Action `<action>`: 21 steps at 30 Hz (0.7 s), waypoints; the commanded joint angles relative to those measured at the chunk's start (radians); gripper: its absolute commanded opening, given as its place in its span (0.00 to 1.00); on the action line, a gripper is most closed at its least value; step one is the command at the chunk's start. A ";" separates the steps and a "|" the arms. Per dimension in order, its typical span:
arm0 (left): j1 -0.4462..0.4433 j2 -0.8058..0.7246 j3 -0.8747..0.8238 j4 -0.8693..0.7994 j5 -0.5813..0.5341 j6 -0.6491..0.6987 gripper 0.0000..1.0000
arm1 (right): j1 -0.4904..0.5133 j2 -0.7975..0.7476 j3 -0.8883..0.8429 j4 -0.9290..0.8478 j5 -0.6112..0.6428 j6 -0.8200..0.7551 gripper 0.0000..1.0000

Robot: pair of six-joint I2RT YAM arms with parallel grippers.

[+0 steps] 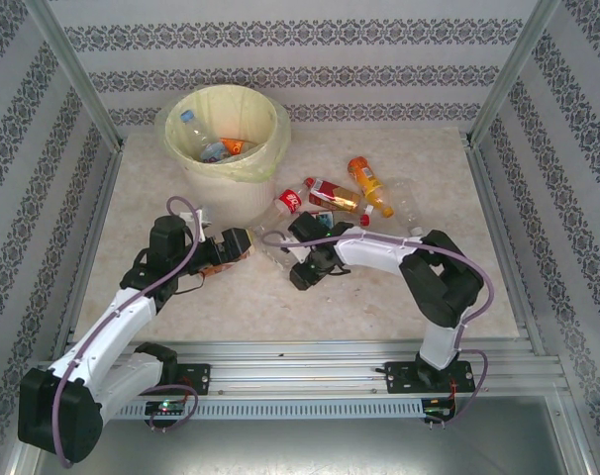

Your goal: Put the plastic bottles in the bin

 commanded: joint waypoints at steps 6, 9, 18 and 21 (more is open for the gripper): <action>-0.032 0.060 -0.038 0.275 0.088 -0.189 1.00 | -0.015 -0.196 -0.149 0.178 -0.114 0.163 0.39; -0.083 0.100 -0.010 0.276 0.043 -0.204 1.00 | -0.016 -0.264 -0.191 0.202 -0.130 0.191 0.39; -0.222 0.263 0.013 0.443 -0.066 -0.285 1.00 | -0.015 -0.388 -0.252 0.229 -0.194 0.223 0.40; -0.254 0.310 0.011 0.532 -0.086 -0.308 1.00 | -0.014 -0.398 -0.260 0.227 -0.204 0.223 0.40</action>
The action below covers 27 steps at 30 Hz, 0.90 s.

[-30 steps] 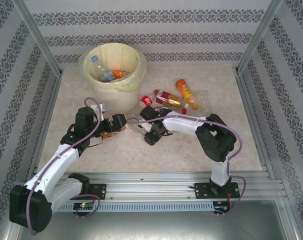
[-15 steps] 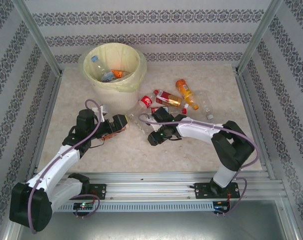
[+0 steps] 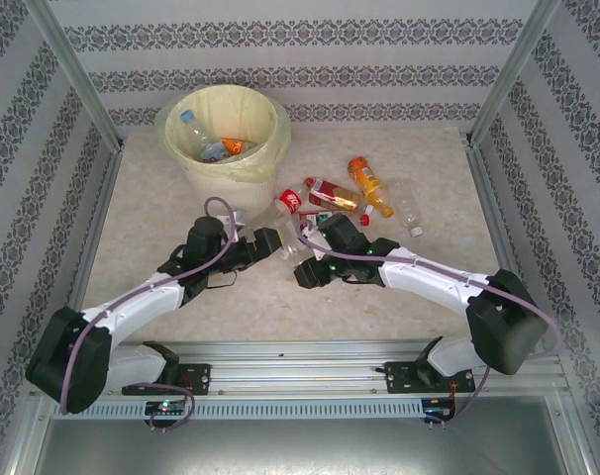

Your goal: Put the plastic bottles in the bin

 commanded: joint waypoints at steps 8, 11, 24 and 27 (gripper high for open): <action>-0.051 0.091 0.045 0.217 -0.052 -0.059 0.88 | 0.003 -0.046 -0.037 0.027 -0.040 0.019 0.41; -0.054 0.095 0.064 0.210 -0.049 -0.055 0.82 | 0.003 -0.047 -0.041 0.030 -0.036 0.021 0.41; -0.060 0.093 0.089 0.165 -0.045 -0.043 0.60 | 0.017 -0.053 -0.031 0.024 -0.022 0.016 0.42; -0.059 0.081 0.091 0.150 -0.048 -0.041 0.58 | 0.016 -0.059 -0.030 0.018 -0.018 0.015 0.44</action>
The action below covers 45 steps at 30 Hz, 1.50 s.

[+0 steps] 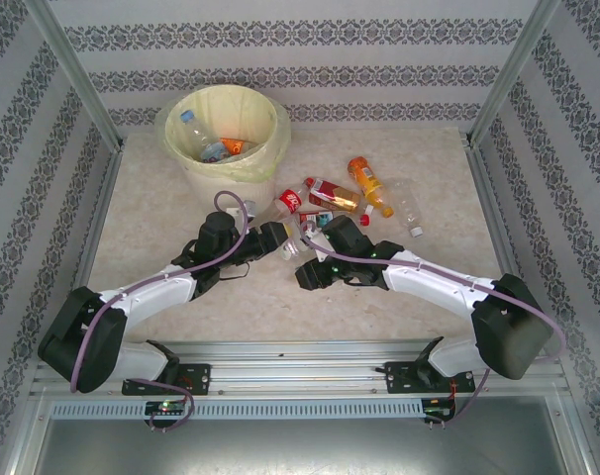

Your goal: Put the plastic bottles in the bin

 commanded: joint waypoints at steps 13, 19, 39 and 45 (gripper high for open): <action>-0.019 -0.196 0.124 -0.268 -0.066 0.120 0.54 | 0.011 -0.204 0.022 -0.059 -0.028 0.010 0.92; -0.020 -0.260 0.269 -0.481 -0.077 0.196 0.54 | 0.003 -0.400 0.108 -0.120 -0.032 0.030 0.98; 0.272 0.042 0.950 -0.780 -0.185 0.154 0.55 | -0.001 -0.599 0.290 -0.116 0.193 0.010 0.98; 0.360 0.139 0.965 -0.619 -0.182 0.017 0.55 | -0.001 -0.586 0.306 -0.123 0.177 -0.024 0.98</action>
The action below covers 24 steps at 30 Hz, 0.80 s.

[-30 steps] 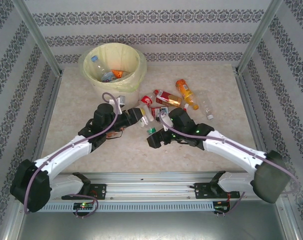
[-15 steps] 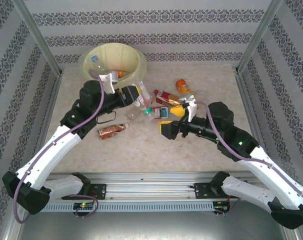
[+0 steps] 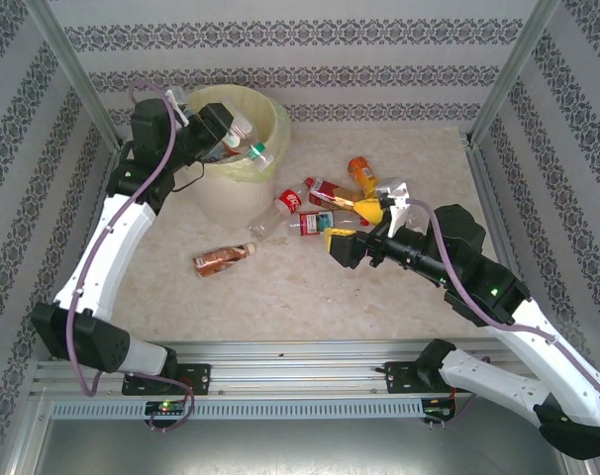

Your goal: Put the plastic bottles in the bin

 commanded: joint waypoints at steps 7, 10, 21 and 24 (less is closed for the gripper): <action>0.051 0.145 0.057 0.244 -0.022 -0.220 0.55 | -0.006 0.088 0.116 -0.024 0.012 -0.077 0.98; 0.055 0.177 0.066 0.306 -0.019 -0.266 0.54 | -0.005 0.118 0.142 -0.028 -0.009 -0.085 0.98; 0.065 0.219 0.053 0.486 -0.059 -0.375 0.54 | -0.007 0.104 0.132 -0.036 -0.032 -0.107 0.98; 0.067 0.244 0.077 0.510 -0.050 -0.398 0.54 | -0.008 0.085 0.112 -0.027 -0.018 -0.102 0.98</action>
